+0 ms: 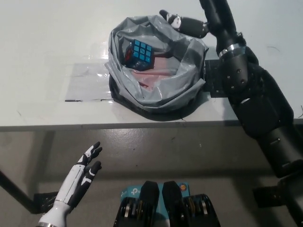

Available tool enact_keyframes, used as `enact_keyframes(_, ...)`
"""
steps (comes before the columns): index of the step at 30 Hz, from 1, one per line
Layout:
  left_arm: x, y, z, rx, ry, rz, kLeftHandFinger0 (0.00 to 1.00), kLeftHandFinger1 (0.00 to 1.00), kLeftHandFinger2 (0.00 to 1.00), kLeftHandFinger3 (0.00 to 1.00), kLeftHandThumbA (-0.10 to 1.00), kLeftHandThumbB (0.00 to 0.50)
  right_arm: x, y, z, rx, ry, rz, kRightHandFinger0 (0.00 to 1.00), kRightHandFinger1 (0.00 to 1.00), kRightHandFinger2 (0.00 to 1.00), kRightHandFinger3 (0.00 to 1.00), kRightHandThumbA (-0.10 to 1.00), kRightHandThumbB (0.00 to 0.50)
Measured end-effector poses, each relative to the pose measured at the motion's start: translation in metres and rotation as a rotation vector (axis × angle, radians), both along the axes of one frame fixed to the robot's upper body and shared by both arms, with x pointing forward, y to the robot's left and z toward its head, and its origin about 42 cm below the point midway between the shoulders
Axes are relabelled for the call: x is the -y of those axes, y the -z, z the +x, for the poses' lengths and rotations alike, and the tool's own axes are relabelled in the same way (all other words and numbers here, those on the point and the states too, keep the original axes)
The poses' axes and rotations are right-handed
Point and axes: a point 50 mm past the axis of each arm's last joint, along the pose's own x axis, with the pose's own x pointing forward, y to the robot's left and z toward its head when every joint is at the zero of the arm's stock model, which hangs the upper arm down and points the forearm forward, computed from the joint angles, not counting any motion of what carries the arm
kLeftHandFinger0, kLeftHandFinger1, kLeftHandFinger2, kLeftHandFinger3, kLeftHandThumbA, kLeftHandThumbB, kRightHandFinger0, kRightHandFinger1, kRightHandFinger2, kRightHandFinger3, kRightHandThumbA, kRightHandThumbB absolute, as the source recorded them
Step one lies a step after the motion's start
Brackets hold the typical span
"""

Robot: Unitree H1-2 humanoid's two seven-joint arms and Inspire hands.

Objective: Use the right hand to pick up a rubix's cube and place it into a plastic bag and lift the bag

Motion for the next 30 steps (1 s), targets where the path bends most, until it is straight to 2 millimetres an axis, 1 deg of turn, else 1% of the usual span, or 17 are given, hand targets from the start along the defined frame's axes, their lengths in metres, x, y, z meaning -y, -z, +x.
enact_keyframes(2,0.0,0.0,0.0,0.0,0.0,0.0,0.79,1.0,1.0,1.0,1.0,0.164,0.0,0.007,0.002,-0.022,0.01,-0.023,1.0,1.0,1.0,1.0,0.94,0.5)
enact_keyframes(4,0.0,0.0,0.0,0.0,0.0,-0.001,0.8,0.99,1.0,1.0,1.0,0.155,0.001,0.014,0.004,-0.043,0.02,-0.042,1.0,1.0,1.0,1.0,0.94,0.5)
enact_keyframes(6,0.0,0.0,0.0,0.0,0.0,0.0,0.8,0.99,1.0,1.0,1.0,0.137,0.0,0.021,0.006,-0.071,0.033,-0.061,1.0,1.0,1.0,1.0,0.91,0.5)
enact_keyframes(8,0.0,0.0,0.0,0.0,0.0,0.0,0.8,0.99,1.0,1.0,1.0,0.143,-0.003,0.026,0.006,-0.087,0.037,-0.072,1.0,1.0,1.0,1.0,0.89,0.5)
enact_keyframes(10,0.0,0.0,0.0,0.0,0.0,0.0,0.8,1.0,1.0,1.0,1.0,0.16,-0.007,0.031,0.006,-0.11,0.043,-0.08,1.0,1.0,1.0,1.0,0.91,0.5)
enact_keyframes(12,0.0,0.0,0.0,0.0,0.0,0.0,0.78,0.98,1.0,1.0,1.0,0.164,-0.011,0.038,0.006,-0.134,0.046,-0.088,1.0,1.0,1.0,1.0,0.93,0.5)
enact_keyframes(13,0.0,0.0,0.0,0.0,0.0,0.0,0.78,0.98,1.0,1.0,1.0,0.155,-0.013,0.04,0.006,-0.146,0.048,-0.092,1.0,1.0,1.0,1.0,0.93,0.5)
enact_keyframes(16,0.0,0.0,0.0,0.002,0.001,0.0,0.78,0.97,1.0,1.0,1.0,0.157,-0.02,0.053,0.006,-0.197,0.057,-0.117,1.0,1.0,1.0,1.0,0.91,0.5)
enact_keyframes(17,0.0,0.0,0.0,0.002,0.001,0.0,0.78,0.97,1.0,1.0,1.0,0.154,-0.02,0.055,0.006,-0.203,0.059,-0.121,1.0,1.0,1.0,1.0,0.88,0.494)
enact_keyframes(18,0.0,0.0,0.0,0.002,0.001,0.001,0.78,0.97,1.0,1.0,1.0,0.153,-0.021,0.061,0.007,-0.226,0.069,-0.137,1.0,1.0,1.0,1.0,0.85,0.493)
enact_keyframes(19,0.0,0.0,0.0,0.001,0.001,0.0,0.77,0.97,1.0,1.0,1.0,0.153,-0.021,0.065,0.007,-0.241,0.079,-0.149,1.0,1.0,1.0,1.0,0.84,0.493)
enact_keyframes(21,0.0,0.0,0.0,0.002,0.001,0.0,0.79,0.97,1.0,1.0,1.0,0.165,-0.021,0.069,0.008,-0.256,0.09,-0.162,1.0,1.0,1.0,1.0,0.77,0.499)
enact_keyframes(22,0.0,0.0,0.0,0.002,0.001,0.0,0.79,0.97,1.0,1.0,1.0,0.164,-0.02,0.071,0.008,-0.268,0.102,-0.173,1.0,1.0,1.0,1.0,0.76,0.498)
enact_keyframes(24,0.0,0.0,0.0,0.002,0.001,0.0,0.77,0.96,1.0,1.0,1.0,0.156,-0.02,0.073,0.008,-0.275,0.118,-0.188,1.0,1.0,1.0,1.0,0.64,0.493)
enact_keyframes(25,0.0,0.0,0.0,0.002,0.001,0.0,0.76,0.96,1.0,1.0,1.0,0.156,-0.02,0.075,0.008,-0.279,0.134,-0.203,1.0,1.0,1.0,1.0,0.62,0.496)
enact_keyframes(30,0.0,0.0,0.0,0.003,0.002,0.0,0.75,0.95,1.0,1.0,1.0,0.149,-0.018,0.083,0.008,-0.288,0.243,-0.284,1.0,1.0,1.0,1.0,0.55,0.466)
